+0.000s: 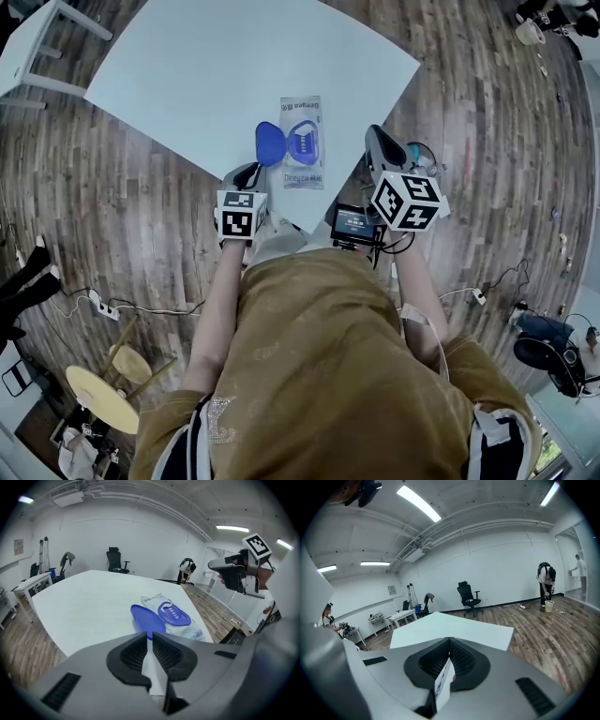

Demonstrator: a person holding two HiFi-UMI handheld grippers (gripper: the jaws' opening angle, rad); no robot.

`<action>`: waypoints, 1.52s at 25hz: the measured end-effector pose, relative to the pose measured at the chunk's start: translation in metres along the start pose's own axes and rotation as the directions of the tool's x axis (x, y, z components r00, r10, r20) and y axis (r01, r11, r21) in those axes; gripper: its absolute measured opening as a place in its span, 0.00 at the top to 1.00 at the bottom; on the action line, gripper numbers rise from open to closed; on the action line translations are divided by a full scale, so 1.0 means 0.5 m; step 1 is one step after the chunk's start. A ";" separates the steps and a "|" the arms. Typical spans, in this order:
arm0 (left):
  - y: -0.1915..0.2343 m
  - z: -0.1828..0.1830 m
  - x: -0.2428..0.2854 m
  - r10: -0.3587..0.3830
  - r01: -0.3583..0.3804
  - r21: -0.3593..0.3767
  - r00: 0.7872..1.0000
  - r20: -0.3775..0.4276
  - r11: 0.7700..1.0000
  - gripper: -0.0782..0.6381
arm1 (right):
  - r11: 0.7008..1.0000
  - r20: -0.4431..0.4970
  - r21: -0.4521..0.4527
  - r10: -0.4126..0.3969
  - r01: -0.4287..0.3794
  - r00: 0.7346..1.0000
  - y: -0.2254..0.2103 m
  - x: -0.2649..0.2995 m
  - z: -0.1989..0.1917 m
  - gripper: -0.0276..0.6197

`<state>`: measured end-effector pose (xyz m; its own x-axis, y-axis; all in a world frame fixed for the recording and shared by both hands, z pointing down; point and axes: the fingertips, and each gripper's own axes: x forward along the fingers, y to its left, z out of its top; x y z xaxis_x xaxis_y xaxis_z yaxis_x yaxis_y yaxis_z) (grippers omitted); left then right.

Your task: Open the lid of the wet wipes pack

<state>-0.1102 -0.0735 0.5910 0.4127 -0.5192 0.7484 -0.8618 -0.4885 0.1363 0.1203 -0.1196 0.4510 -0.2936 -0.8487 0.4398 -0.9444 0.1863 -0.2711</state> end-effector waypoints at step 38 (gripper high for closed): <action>0.035 0.150 -0.040 0.164 -0.174 0.019 0.954 0.253 0.984 0.86 | 0.993 -0.020 -0.114 0.022 -0.024 1.000 0.060 0.014 -0.019 0.95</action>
<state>-0.1117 -0.1242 0.5296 0.3268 -0.7524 0.5719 -0.9147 -0.4040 -0.0089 0.0885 -0.1150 0.4541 -0.3175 -0.8344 0.4505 -0.9477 0.2620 -0.1824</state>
